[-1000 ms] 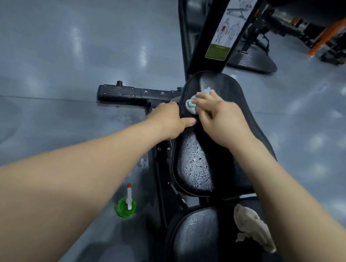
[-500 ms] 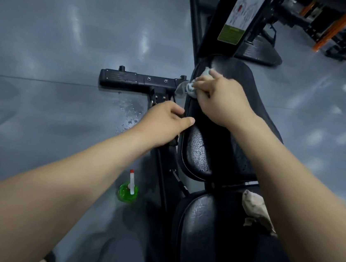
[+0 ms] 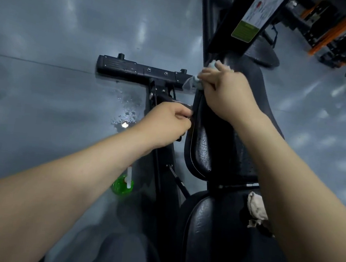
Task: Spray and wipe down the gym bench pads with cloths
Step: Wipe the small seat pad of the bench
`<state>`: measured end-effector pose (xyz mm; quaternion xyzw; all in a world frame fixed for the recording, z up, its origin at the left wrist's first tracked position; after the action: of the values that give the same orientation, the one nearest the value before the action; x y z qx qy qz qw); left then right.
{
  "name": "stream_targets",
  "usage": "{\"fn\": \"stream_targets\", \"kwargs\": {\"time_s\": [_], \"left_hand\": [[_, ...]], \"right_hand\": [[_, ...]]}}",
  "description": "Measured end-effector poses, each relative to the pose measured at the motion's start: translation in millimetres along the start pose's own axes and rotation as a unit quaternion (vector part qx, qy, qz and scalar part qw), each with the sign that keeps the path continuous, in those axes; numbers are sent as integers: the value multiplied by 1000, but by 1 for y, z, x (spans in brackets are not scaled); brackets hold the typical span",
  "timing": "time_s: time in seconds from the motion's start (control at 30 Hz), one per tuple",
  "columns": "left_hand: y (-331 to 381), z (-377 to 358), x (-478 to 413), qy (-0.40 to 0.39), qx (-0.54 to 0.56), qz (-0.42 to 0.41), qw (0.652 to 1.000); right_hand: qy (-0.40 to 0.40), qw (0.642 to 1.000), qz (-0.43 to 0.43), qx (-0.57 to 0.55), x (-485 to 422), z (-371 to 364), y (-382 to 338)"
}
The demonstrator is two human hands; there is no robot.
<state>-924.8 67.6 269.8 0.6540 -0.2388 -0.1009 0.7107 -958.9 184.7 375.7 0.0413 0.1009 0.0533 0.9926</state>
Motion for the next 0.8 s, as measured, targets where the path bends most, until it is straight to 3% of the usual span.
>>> {"fn": "stream_targets", "kwargs": {"time_s": [0.2, 0.47, 0.8], "left_hand": [[1, 4, 0, 1, 54, 48, 997], [5, -1, 9, -6, 39, 42, 998], [24, -1, 12, 8, -41, -2, 999]], "right_hand": [[-25, 996, 31, -86, 81, 8, -16], [-16, 999, -20, -47, 0, 7, 15], [5, 995, 1, -97, 69, 12, 3]]}}
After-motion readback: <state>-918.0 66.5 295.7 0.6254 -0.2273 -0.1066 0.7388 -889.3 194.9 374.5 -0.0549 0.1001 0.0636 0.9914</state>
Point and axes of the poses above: each hand's wrist, its own x-axis away from the middle knuckle, its own z-axis out of the back of the hand, y = z × x, the point moved 9 cm from there along -x, towards the middle knuckle, and after that the axes turned 4 degrees about x, right-handed, at the moved point
